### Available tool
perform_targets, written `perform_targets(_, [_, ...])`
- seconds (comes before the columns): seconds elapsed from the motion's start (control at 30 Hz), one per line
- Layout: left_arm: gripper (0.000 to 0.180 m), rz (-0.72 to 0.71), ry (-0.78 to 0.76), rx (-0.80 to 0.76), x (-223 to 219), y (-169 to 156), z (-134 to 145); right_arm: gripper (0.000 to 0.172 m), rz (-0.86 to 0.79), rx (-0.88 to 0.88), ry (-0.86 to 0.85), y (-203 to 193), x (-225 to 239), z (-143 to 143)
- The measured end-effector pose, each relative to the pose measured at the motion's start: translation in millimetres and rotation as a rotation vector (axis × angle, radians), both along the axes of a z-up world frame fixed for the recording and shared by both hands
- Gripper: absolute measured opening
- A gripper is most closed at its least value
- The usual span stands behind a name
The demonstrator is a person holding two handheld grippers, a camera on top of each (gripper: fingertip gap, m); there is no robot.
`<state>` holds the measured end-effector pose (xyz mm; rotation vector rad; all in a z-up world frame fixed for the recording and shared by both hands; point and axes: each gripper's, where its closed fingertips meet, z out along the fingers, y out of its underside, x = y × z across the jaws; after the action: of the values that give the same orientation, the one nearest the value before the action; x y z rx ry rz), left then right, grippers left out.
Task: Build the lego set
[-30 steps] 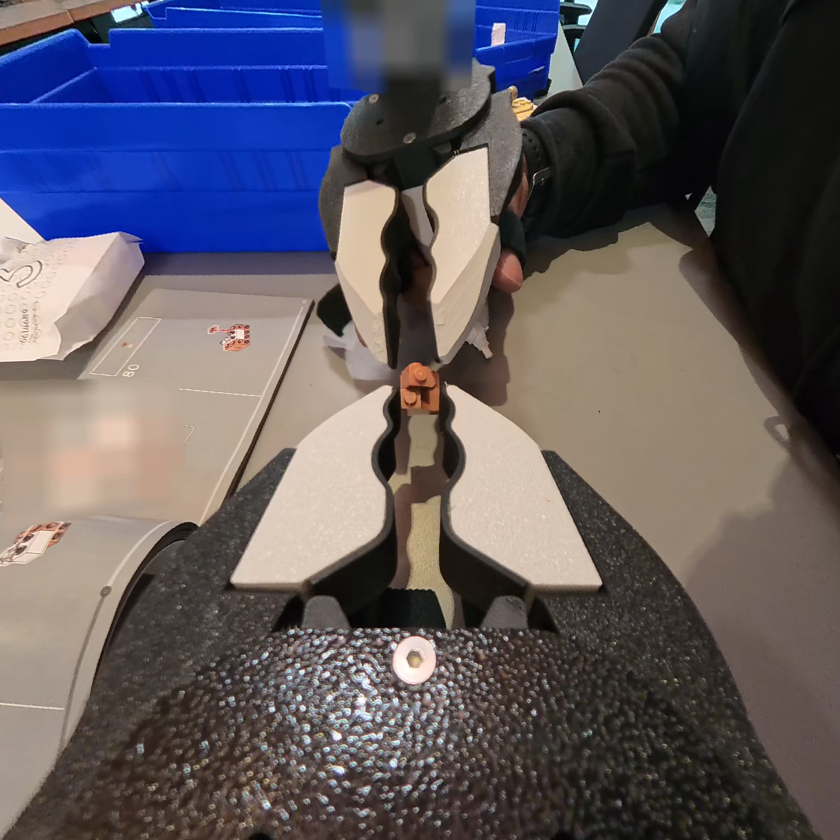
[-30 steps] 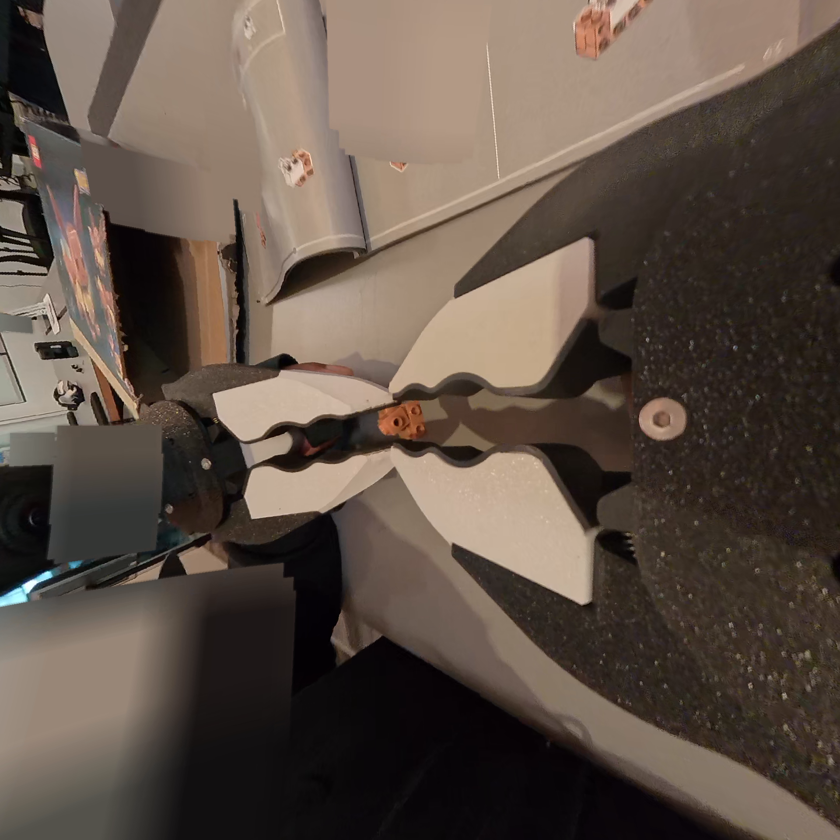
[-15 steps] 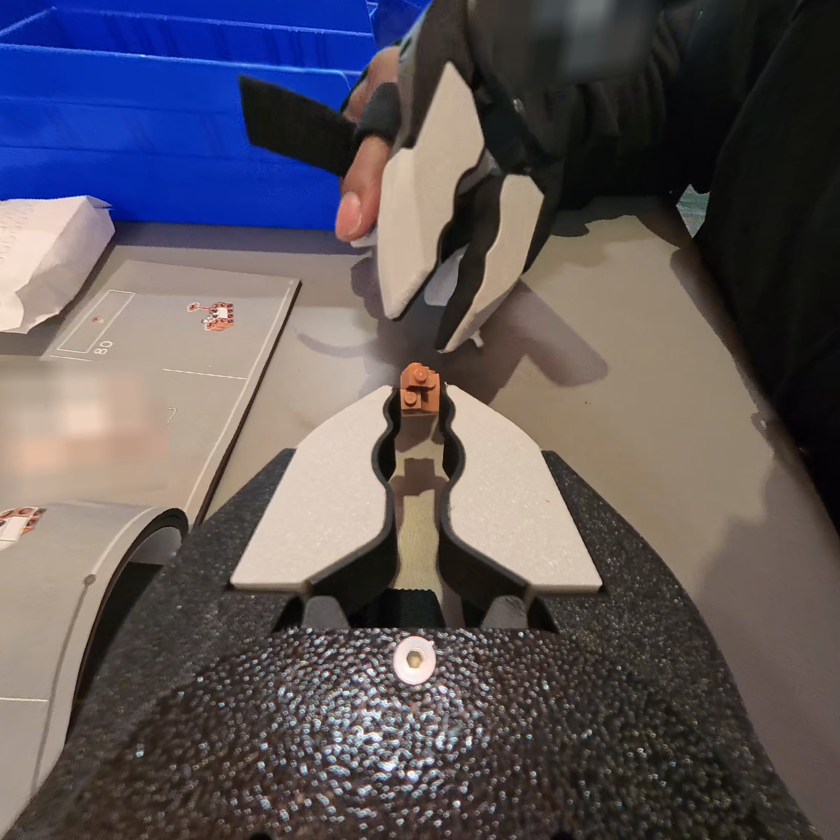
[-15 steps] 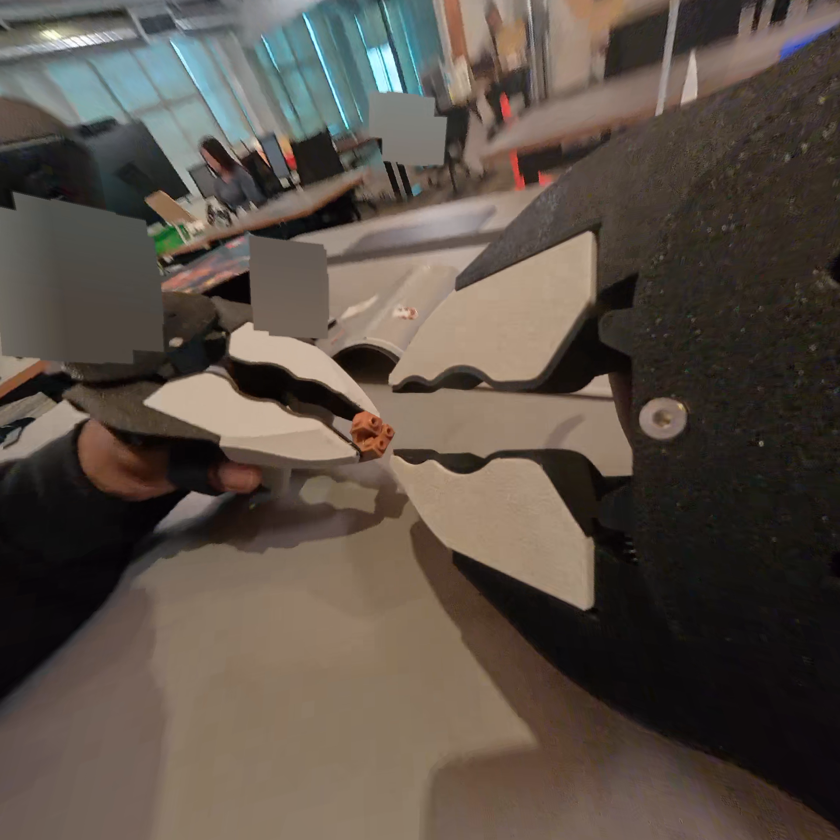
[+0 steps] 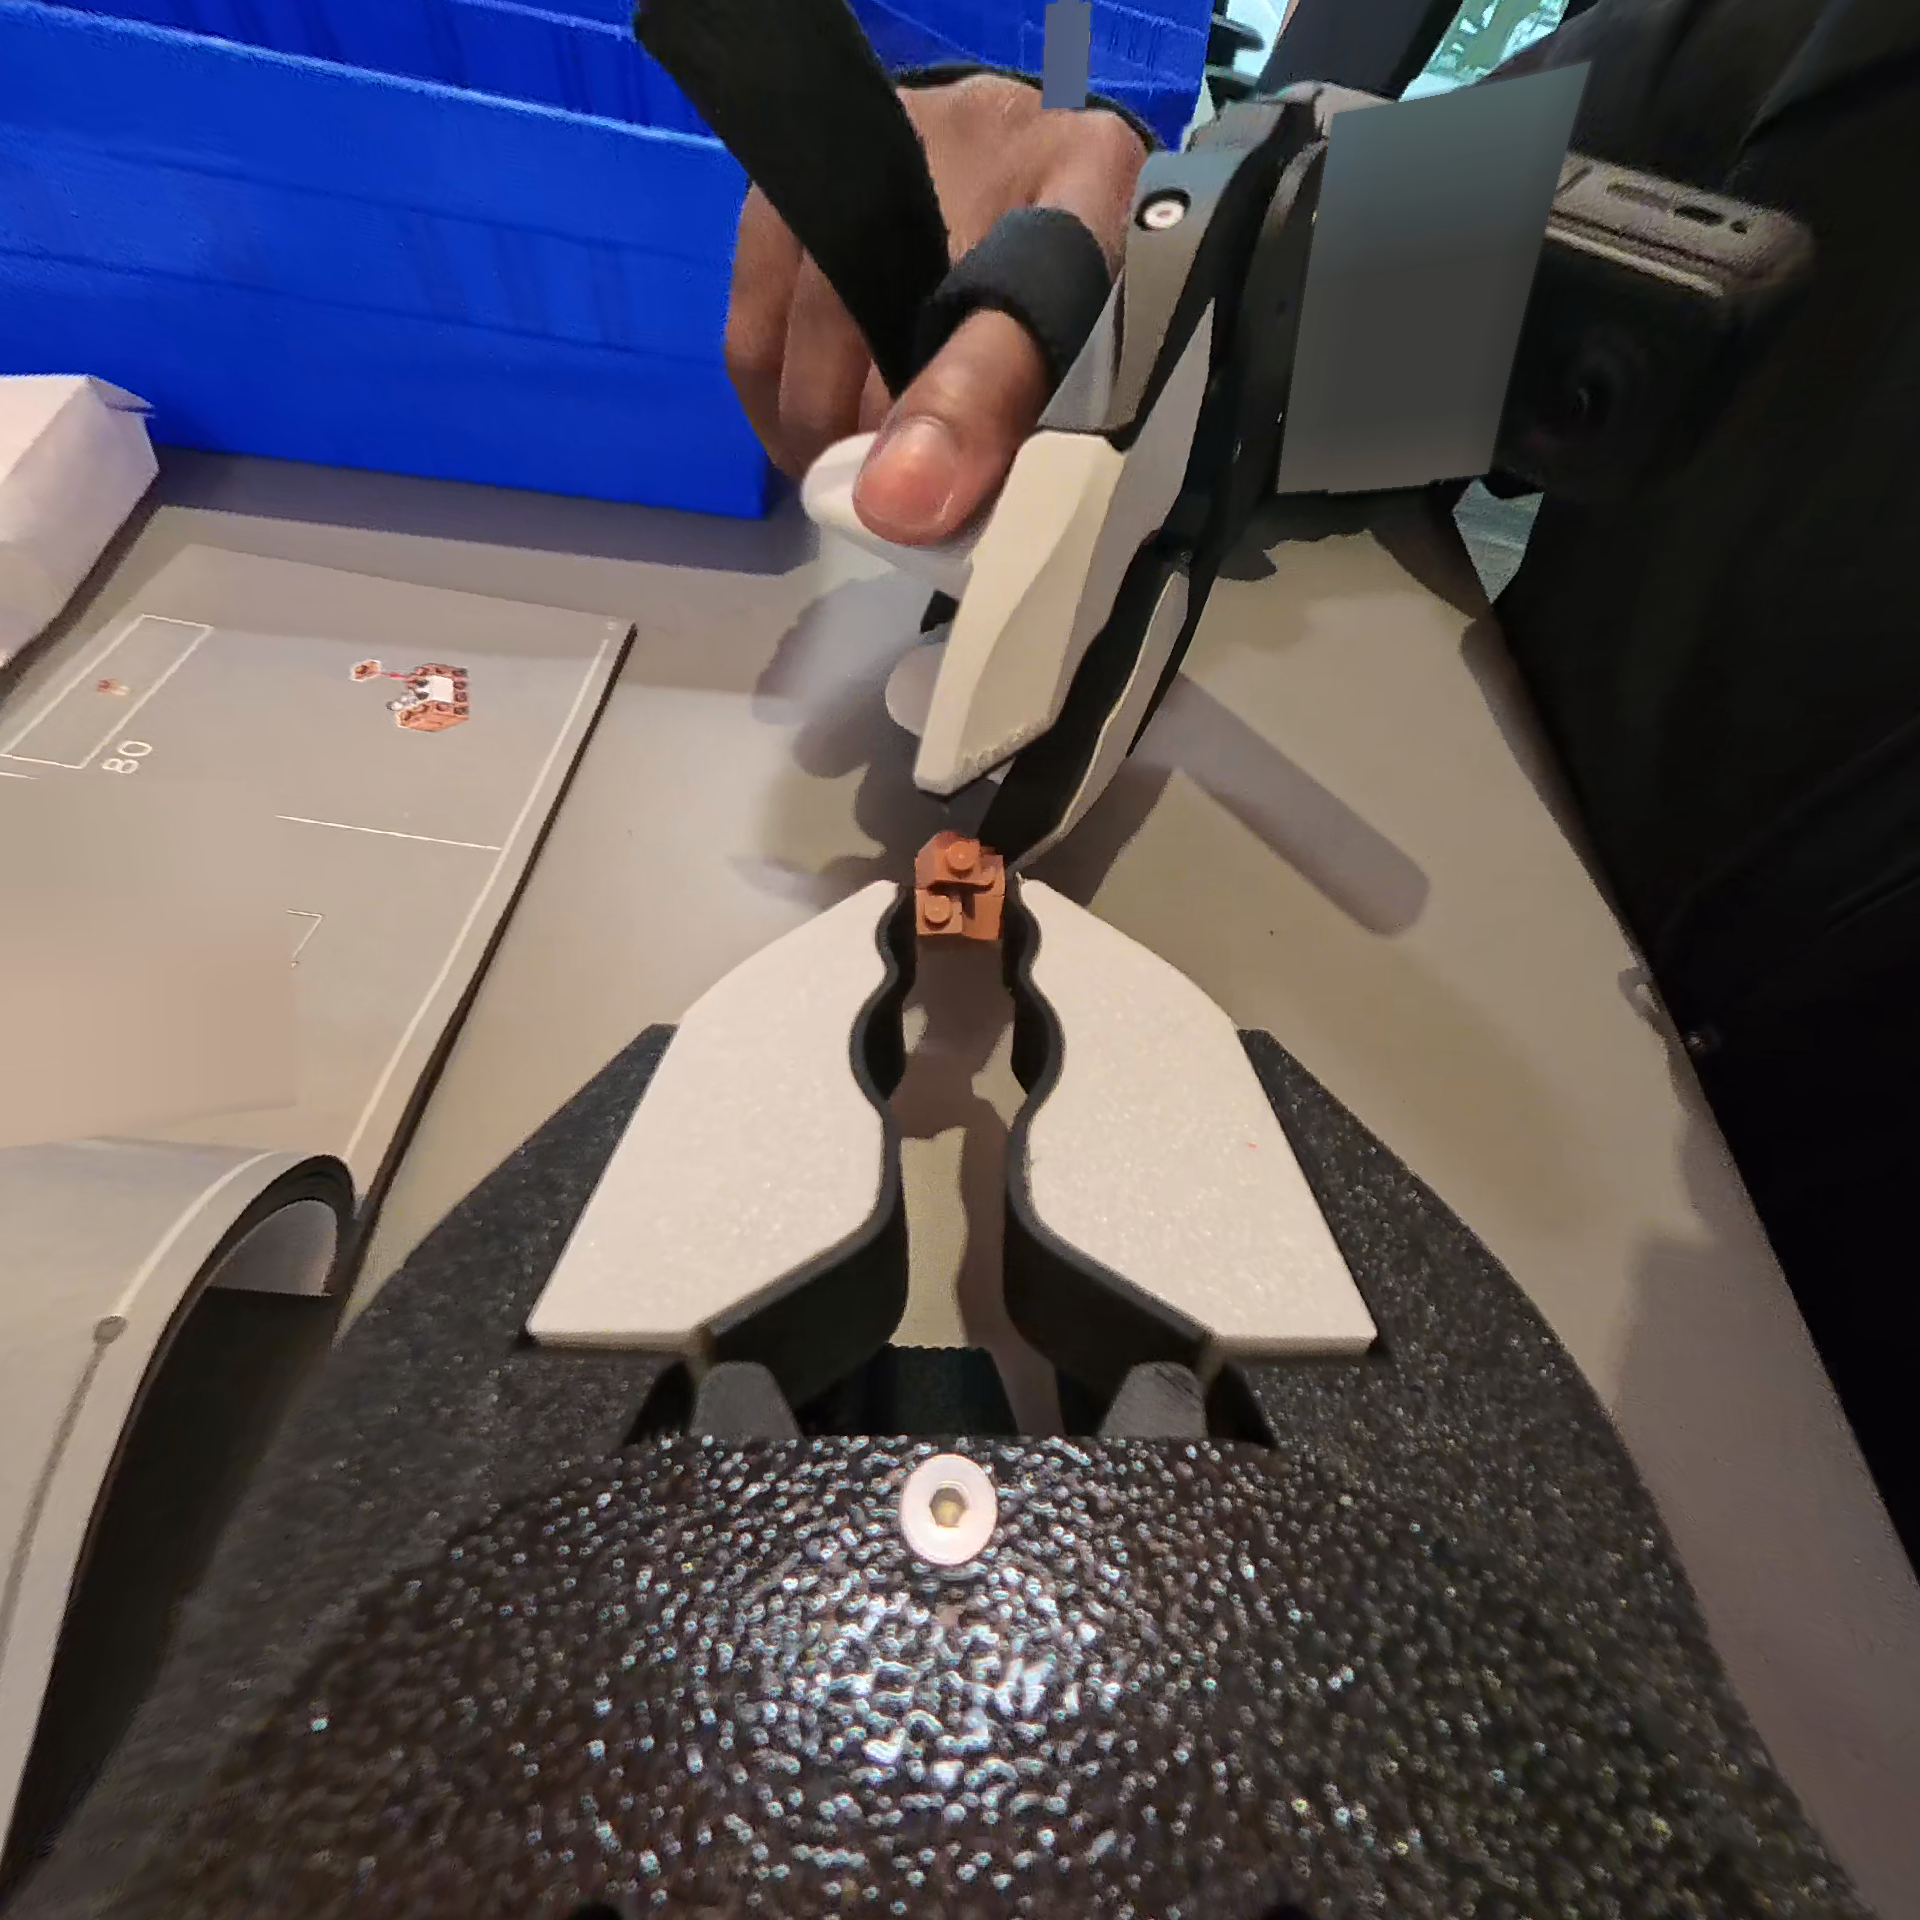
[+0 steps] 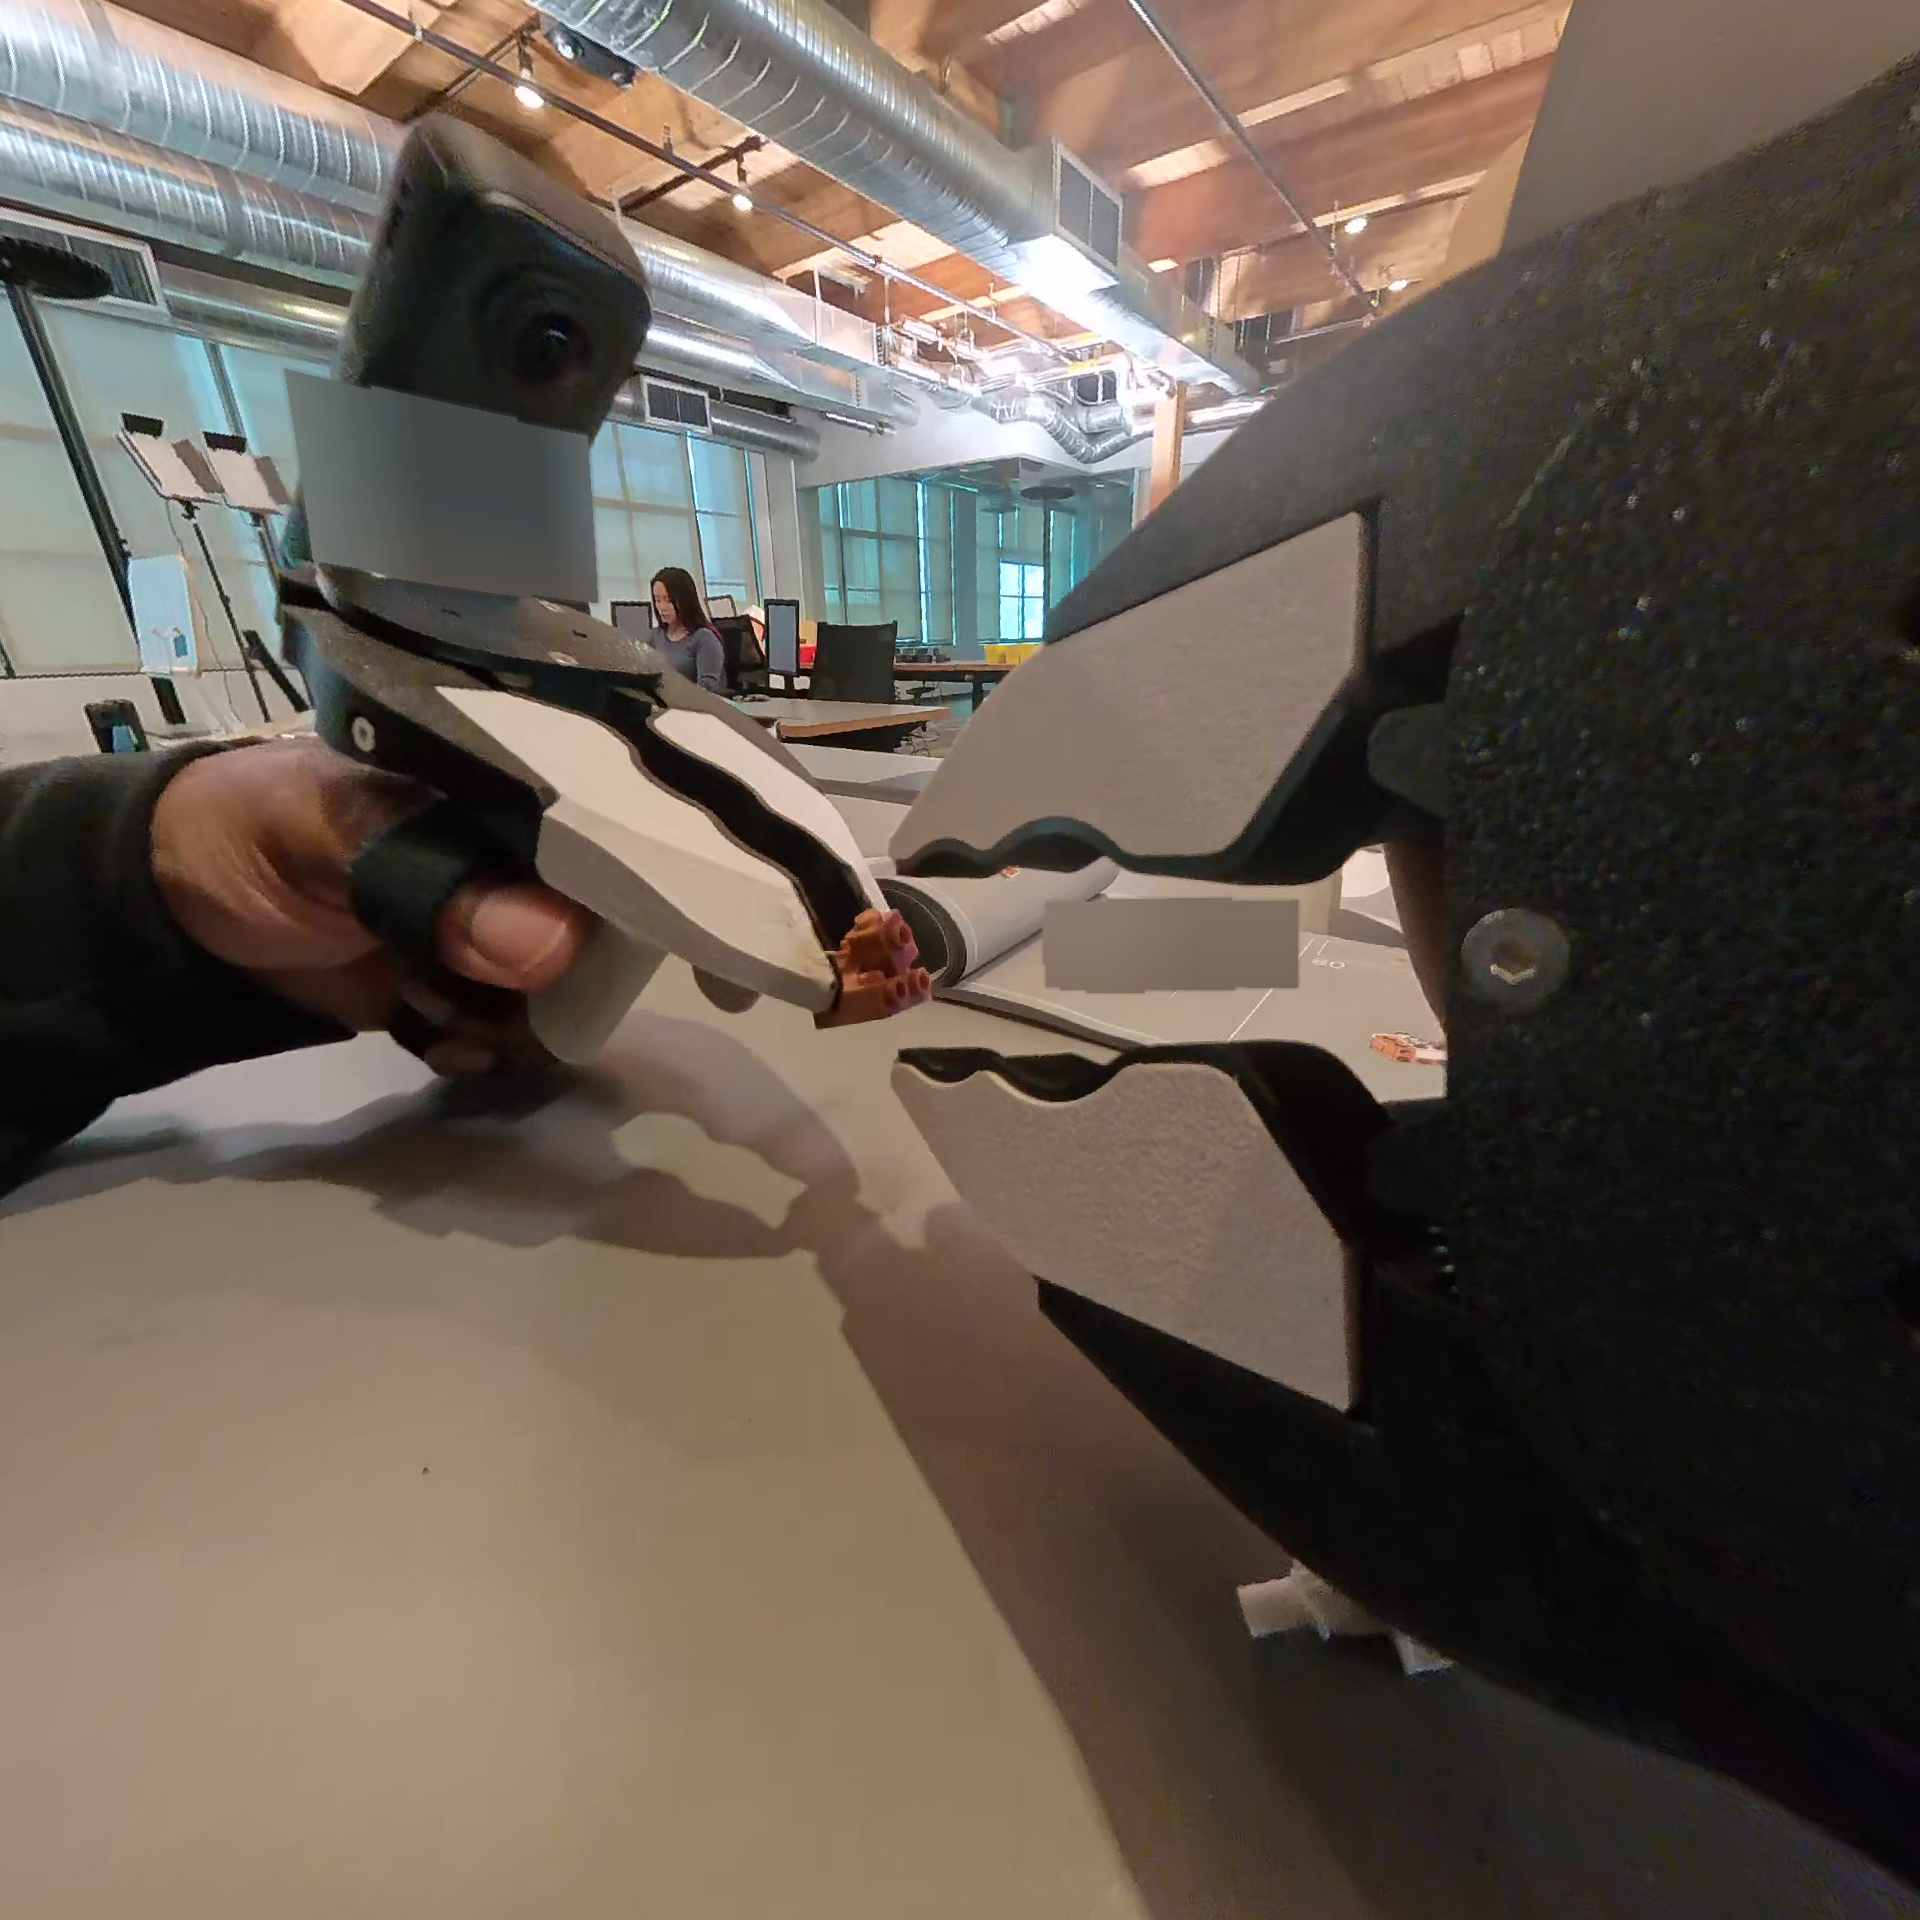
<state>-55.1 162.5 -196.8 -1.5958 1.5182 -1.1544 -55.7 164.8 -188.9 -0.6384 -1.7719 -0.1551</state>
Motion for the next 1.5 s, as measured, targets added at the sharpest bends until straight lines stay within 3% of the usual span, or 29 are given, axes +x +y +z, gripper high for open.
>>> perform_targets(0.57, [0.015, -0.022, 0.029, -0.063, 0.7, -4.6, -7.3, 0.031, 0.017, 0.058, -0.039, -2.1, -4.2, -10.2])
perform_targets(0.83, [0.015, -0.031, 0.043, -0.063, 1.0, -6.5, -9.6, 0.02, 0.015, 0.092, -0.042, -2.0, -6.1, -11.9])
perform_targets(1.5, [0.016, -0.047, 0.026, -0.027, 1.9, -8.0, -7.5, 0.019, 0.004, 0.01, -0.026, -2.2, -4.9, -9.6])
